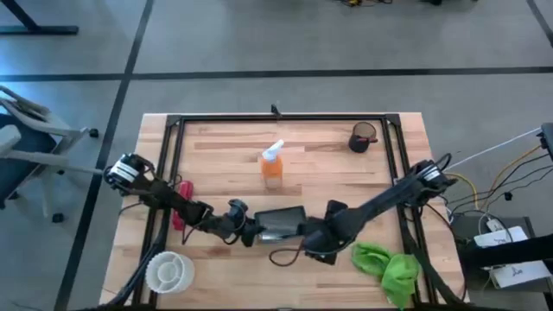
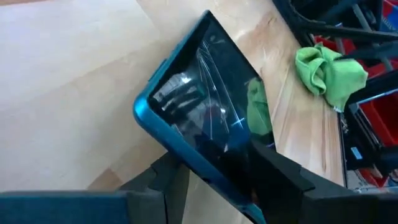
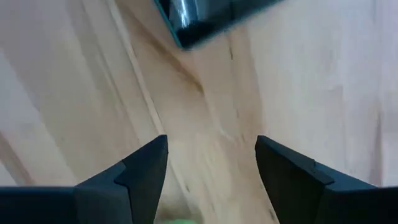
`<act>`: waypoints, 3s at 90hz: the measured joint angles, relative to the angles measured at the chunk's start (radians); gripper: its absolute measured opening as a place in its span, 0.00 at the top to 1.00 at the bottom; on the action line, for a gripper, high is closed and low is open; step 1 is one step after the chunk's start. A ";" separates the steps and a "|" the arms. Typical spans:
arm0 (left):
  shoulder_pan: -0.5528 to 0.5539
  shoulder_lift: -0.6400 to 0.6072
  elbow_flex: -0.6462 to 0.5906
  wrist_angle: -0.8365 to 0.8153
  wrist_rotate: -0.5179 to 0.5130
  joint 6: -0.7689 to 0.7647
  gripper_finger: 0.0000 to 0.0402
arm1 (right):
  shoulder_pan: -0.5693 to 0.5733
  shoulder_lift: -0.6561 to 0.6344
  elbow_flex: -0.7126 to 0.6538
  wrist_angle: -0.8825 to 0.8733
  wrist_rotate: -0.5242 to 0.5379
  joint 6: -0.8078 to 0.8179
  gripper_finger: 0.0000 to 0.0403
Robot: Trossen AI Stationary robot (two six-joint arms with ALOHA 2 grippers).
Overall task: Apply microfiber cloth
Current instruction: Wipe the front and back of the blue cellphone with the green microfiber cloth
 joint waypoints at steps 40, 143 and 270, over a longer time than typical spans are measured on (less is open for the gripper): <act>-0.082 0.002 -0.001 0.018 0.002 0.055 0.86 | 0.194 -0.055 -0.005 -0.288 -0.158 0.283 0.52; -0.220 -0.009 0.048 0.022 0.177 -0.028 0.91 | 0.406 -0.045 -0.402 0.171 -0.291 0.535 0.59; -0.213 0.006 0.043 -0.049 -0.037 0.132 0.38 | -0.156 -0.065 -0.185 0.087 -0.030 -0.225 0.68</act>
